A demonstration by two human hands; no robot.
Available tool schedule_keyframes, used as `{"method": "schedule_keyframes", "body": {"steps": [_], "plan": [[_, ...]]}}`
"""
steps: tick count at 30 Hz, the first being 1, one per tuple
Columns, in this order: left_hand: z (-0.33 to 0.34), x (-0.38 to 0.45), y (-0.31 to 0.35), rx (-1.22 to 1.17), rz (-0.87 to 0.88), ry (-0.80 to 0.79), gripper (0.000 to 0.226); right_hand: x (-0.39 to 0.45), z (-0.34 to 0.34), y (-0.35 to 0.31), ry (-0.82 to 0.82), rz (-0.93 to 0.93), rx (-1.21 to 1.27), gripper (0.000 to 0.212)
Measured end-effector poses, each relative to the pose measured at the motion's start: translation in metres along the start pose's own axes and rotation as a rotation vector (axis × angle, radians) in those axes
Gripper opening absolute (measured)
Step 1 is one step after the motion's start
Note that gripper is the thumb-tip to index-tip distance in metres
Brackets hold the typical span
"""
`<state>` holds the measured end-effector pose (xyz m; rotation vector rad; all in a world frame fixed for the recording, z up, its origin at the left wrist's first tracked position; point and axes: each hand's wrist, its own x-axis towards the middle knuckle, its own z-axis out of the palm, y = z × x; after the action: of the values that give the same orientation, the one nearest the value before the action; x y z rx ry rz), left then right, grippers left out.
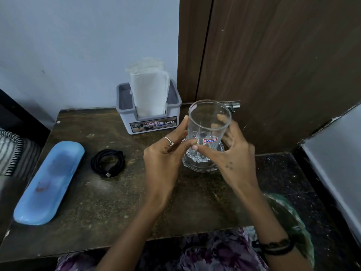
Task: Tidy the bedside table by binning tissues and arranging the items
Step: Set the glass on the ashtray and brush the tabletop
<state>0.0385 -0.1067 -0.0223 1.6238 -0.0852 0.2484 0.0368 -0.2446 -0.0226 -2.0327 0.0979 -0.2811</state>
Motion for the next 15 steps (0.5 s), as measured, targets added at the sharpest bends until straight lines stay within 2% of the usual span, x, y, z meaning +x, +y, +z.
{"method": "schedule_keyframes", "body": {"steps": [3,15], "plan": [[0.000,-0.003,-0.005,0.019,-0.003,0.017,0.055,-0.001,0.003,0.005,-0.006,0.009,-0.028,0.089],[0.005,-0.013,-0.013,0.016,-0.005,0.037,0.053,-0.006,0.004,0.014,-0.030,0.011,0.007,0.085]]}}
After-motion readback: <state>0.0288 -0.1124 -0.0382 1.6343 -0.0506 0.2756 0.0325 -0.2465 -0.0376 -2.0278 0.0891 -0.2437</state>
